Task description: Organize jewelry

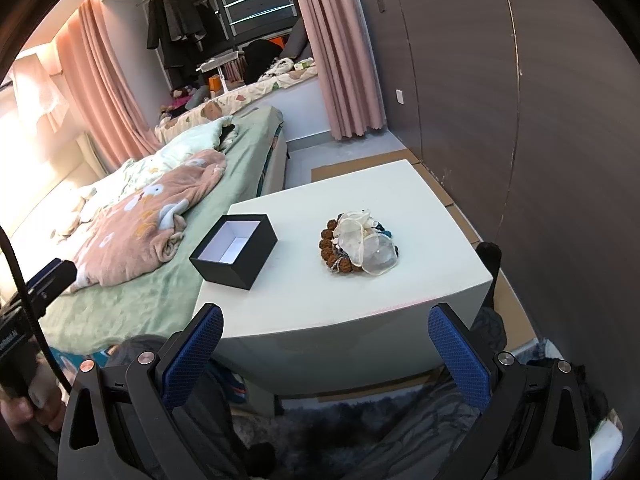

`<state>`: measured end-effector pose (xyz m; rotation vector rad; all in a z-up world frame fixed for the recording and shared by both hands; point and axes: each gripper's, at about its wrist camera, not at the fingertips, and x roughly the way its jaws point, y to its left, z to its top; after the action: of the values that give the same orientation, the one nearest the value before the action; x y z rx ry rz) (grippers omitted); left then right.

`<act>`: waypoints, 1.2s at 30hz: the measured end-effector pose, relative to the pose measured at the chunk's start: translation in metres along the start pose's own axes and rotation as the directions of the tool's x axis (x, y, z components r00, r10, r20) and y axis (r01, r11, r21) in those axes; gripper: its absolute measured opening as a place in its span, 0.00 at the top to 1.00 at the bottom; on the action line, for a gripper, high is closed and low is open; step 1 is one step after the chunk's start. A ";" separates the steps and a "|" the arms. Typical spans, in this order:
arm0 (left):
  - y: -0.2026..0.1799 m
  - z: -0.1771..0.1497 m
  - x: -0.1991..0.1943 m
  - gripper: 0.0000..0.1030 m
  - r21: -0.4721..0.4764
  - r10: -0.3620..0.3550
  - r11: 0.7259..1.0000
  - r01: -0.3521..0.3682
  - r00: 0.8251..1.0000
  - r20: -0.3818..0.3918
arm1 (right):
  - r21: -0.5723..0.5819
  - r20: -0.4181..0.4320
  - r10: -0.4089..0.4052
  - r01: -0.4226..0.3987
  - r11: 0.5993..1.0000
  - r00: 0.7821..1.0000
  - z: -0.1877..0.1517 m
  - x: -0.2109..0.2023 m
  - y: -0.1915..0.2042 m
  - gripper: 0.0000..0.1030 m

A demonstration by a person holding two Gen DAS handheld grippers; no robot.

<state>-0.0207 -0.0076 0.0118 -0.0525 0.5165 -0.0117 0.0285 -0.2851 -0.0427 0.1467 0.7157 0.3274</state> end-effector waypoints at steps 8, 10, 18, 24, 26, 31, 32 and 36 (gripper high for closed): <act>0.004 -0.001 -0.012 0.01 0.010 -0.006 1.000 0.006 1.000 0.008 | 0.010 0.011 -0.002 0.002 1.000 1.000 0.002 -0.012 -0.002 0.00; 0.002 -0.001 -0.014 0.01 0.012 -0.008 1.000 0.008 1.000 0.008 | 0.010 0.013 -0.003 0.003 1.000 1.000 0.002 -0.015 -0.002 0.00; 0.002 0.001 -0.021 0.01 0.023 -0.017 1.000 0.017 1.000 0.016 | 0.009 0.021 0.000 0.000 1.000 1.000 0.005 -0.021 -0.006 0.00; -0.001 0.001 -0.026 0.01 0.030 -0.021 0.999 0.021 1.000 0.022 | 0.007 0.022 -0.001 0.001 1.000 1.000 0.005 -0.022 -0.005 0.00; -0.002 0.001 -0.025 0.01 0.030 -0.021 0.999 0.020 1.000 0.021 | 0.001 0.026 -0.003 0.003 1.000 1.000 0.007 -0.025 -0.006 0.00; -0.002 0.001 -0.027 0.01 0.031 -0.019 0.999 0.018 1.000 0.025 | 0.001 0.030 -0.003 0.003 1.000 1.000 0.006 -0.025 -0.006 0.00; -0.002 0.001 -0.027 0.01 0.030 -0.018 0.999 0.017 1.000 0.025 | 0.000 0.031 -0.001 0.001 1.000 1.000 0.007 -0.025 -0.006 0.00; -0.002 0.001 -0.028 0.01 0.030 -0.018 0.999 0.018 0.999 0.027 | -0.009 0.042 -0.001 0.001 1.000 0.999 0.007 -0.029 -0.007 0.00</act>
<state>-0.0448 -0.0088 0.0268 -0.0282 0.4881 -0.0363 0.0144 -0.3019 -0.0212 0.1445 0.6728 0.3254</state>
